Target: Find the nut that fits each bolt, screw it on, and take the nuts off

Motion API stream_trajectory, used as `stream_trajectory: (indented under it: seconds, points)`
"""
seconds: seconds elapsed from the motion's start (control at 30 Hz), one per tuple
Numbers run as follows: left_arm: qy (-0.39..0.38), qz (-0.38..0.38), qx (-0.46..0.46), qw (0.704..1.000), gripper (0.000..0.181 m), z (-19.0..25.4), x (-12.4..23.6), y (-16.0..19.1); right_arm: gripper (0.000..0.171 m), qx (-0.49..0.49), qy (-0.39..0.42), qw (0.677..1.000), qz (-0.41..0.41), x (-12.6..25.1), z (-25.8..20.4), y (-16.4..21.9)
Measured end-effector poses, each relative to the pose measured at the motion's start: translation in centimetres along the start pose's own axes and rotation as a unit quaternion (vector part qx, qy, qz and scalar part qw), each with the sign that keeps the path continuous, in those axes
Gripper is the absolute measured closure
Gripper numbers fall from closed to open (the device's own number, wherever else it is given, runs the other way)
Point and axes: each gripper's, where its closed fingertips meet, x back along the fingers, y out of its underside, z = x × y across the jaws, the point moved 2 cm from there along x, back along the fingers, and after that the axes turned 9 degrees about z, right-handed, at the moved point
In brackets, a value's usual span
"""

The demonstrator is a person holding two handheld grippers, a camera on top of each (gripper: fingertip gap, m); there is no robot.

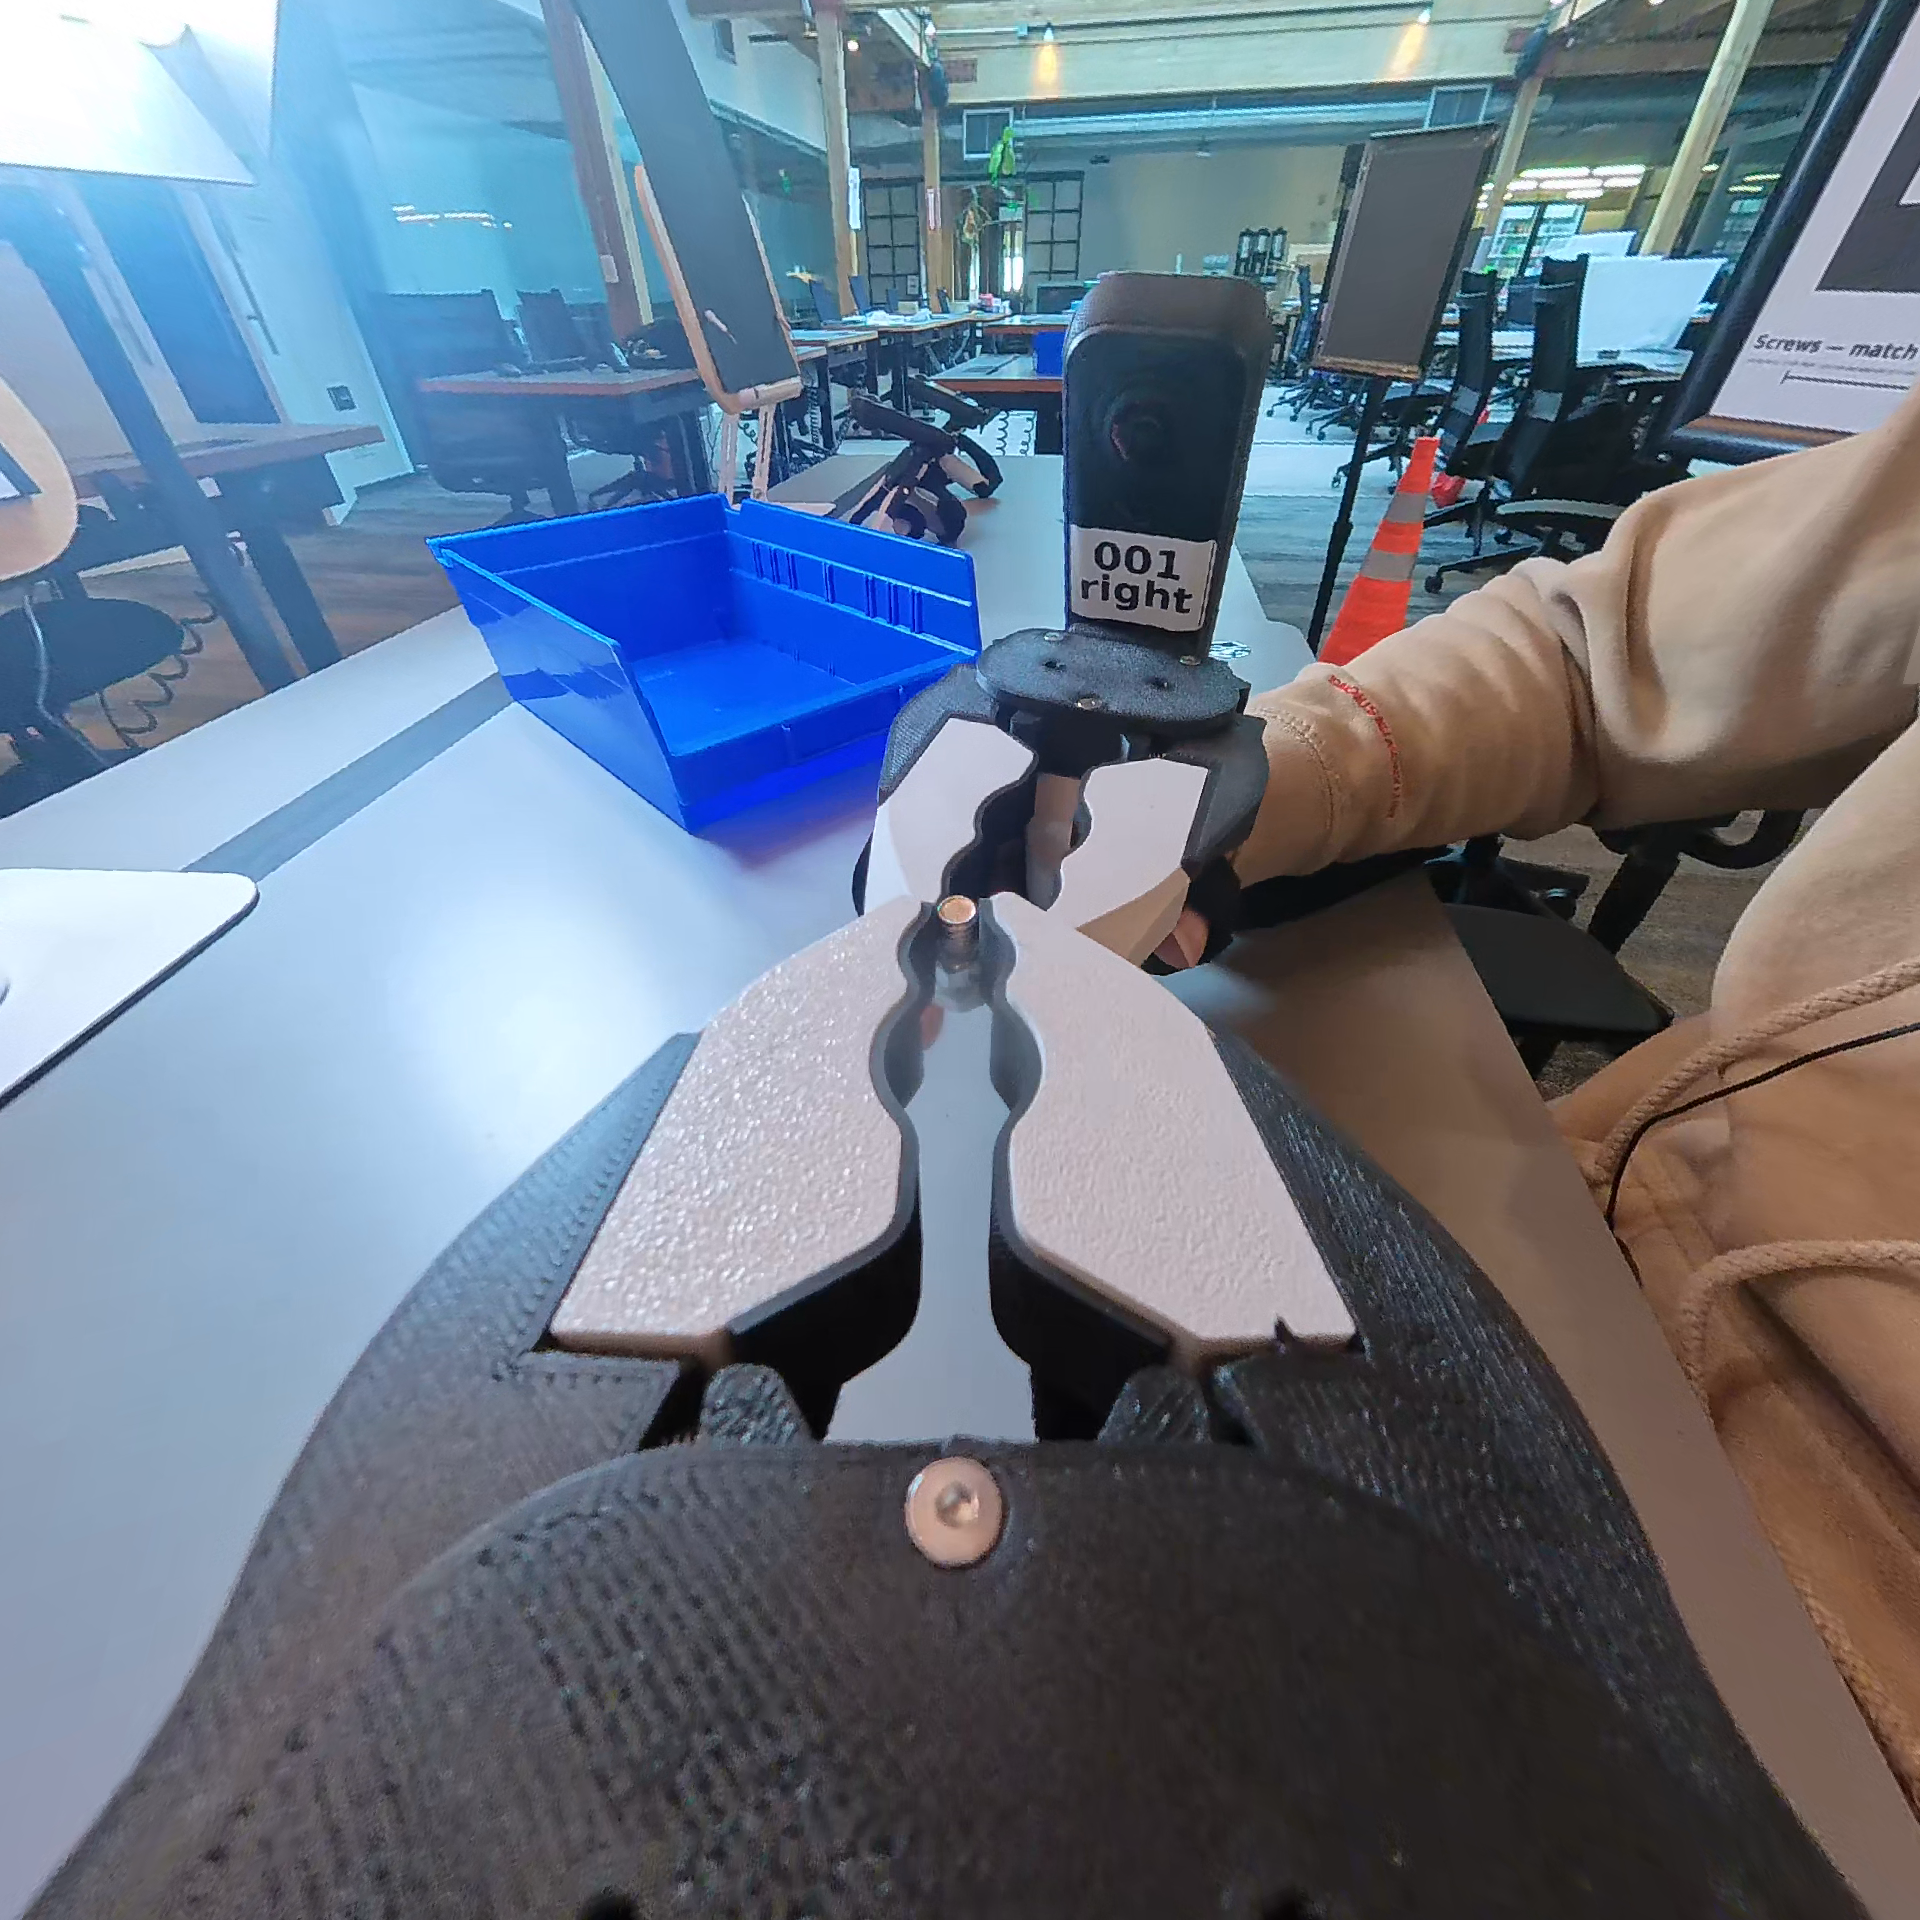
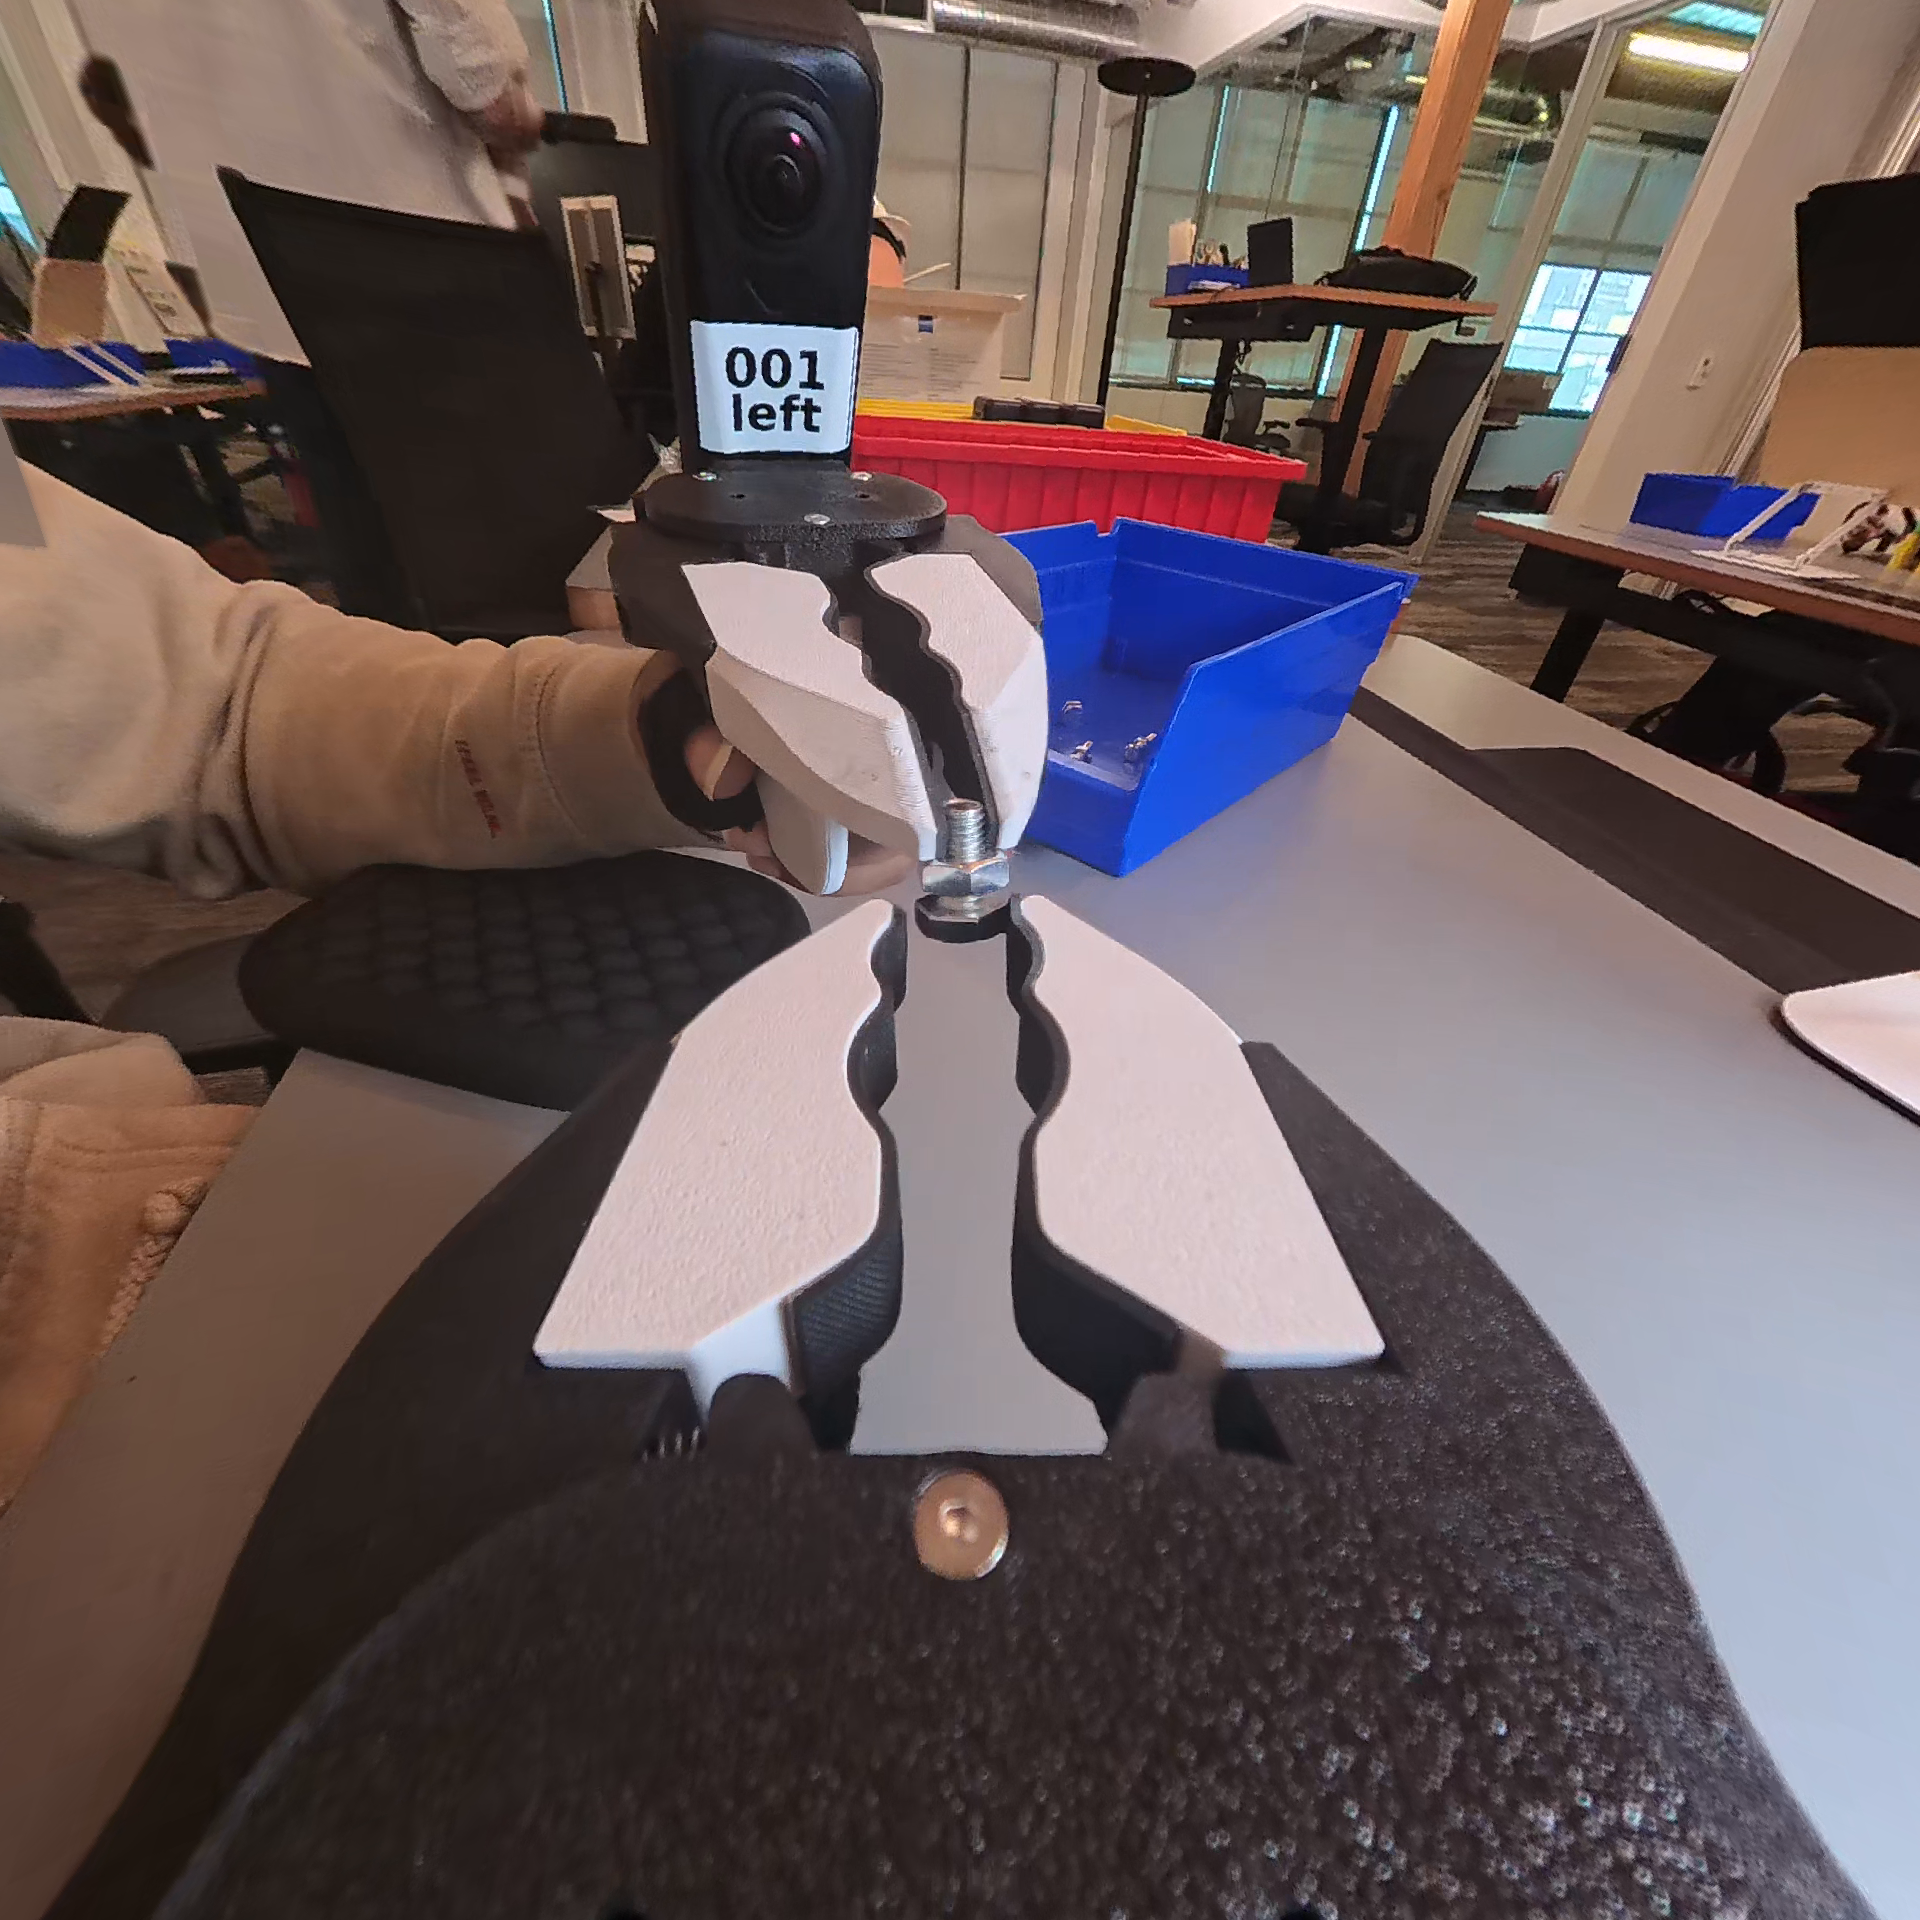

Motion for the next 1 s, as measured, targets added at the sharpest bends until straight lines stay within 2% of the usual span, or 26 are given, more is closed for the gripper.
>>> stream_trajectory:
  seconds: [0.23,0.33,0.43,0.53,0.67,0.7,0.73,0.83,1.0]
  points:
    - [0.006,-0.003,-0.002,1.0,0.174,0.2,0.0,0.1,0.155,-0.013,-0.011,1.0,-0.002,0.0,-0.1,0.1]
    - [0.002,0.018,-0.004,1.0,0.174,0.3,0.0,-0.5,0.156,-0.026,-0.011,0.999,0.016,0.1,-0.1,-0.5]
    - [0.005,0.023,0.006,1.0,0.155,0.3,0.0,-0.6,0.156,-0.038,-0.012,0.999,0.029,0.2,-0.1,-0.9]
    - [0.008,0.018,0.013,1.0,0.151,0.4,-0.2,-0.3,0.156,-0.042,-0.011,0.999,0.033,0.2,0.0,-0.9]
    - [0.019,0.018,0.022,0.999,0.155,0.8,-0.2,-0.4,0.156,-0.049,0.01,0.998,0.03,0.4,0.7,-0.7]
    - [0.042,0.026,0.027,0.998,0.179,1.2,0.1,-0.7,0.156,-0.055,0.035,0.997,0.035,0.6,1.5,-0.8]
    - [0.047,0.041,0.035,0.997,0.181,1.3,0.3,-1.1,0.156,-0.067,0.047,0.996,0.043,0.8,2.2,-1.0]
    - [0.02,0.038,0.02,0.999,0.17,0.6,0.4,-1.2,0.156,-0.062,0.053,0.996,0.038,1.1,2.5,-1.2]
    - [-0.007,0.02,0.026,0.999,0.155,-0.2,-0.2,-0.1,0.156,-0.067,0.006,0.998,0.002,0.0,0.4,-0.3]
